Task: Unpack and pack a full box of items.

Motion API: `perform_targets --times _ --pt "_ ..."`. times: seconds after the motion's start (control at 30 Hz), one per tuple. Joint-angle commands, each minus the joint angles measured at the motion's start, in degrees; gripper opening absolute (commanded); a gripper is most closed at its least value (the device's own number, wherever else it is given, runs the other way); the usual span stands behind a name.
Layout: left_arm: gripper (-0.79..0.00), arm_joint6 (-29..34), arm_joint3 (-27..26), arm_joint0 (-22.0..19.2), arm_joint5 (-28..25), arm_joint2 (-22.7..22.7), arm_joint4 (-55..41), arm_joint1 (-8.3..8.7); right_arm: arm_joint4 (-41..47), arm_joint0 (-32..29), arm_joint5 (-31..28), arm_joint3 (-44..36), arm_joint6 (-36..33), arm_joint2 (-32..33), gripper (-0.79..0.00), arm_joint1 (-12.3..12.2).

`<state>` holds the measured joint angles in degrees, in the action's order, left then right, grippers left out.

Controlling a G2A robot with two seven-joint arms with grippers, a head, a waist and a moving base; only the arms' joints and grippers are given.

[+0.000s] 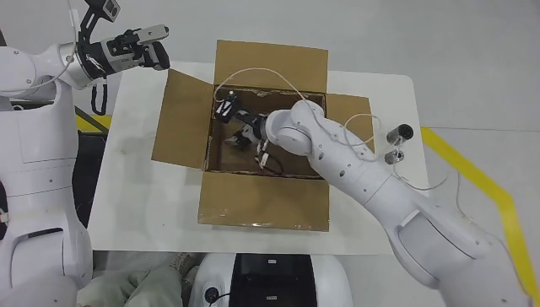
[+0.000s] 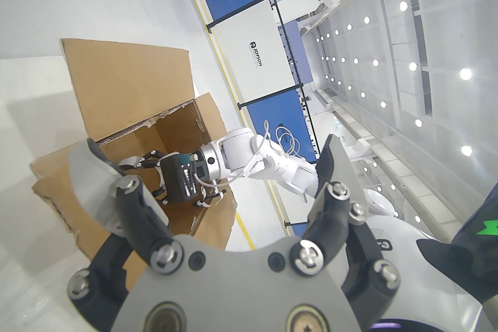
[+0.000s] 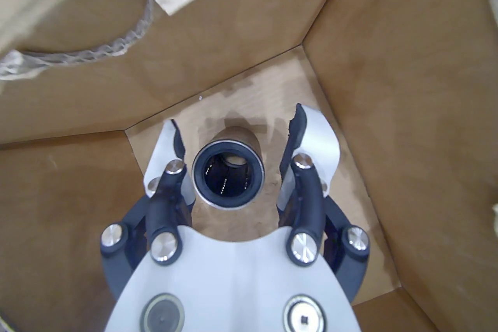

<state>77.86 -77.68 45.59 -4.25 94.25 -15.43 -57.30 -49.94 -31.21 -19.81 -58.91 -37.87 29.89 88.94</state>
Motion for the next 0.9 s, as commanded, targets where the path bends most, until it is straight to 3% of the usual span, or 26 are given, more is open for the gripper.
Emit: perform_targets --times 0.0,0.43,0.87 --pt "0.000 0.0 0.0 0.0 0.0 0.0 0.0 0.00 -0.6 -0.7 0.2 -1.9 -0.8 1.2 -0.129 -0.6" --pt "0.000 0.0 0.0 0.0 0.0 0.0 0.0 0.00 -5.0 -10.3 0.6 -20.4 -5.1 13.0 -0.046 -6.1" --pt "0.000 0.0 0.0 0.0 0.0 0.0 0.0 0.00 -9.7 -25.8 -0.3 -41.6 -9.7 28.5 -0.049 -11.5"
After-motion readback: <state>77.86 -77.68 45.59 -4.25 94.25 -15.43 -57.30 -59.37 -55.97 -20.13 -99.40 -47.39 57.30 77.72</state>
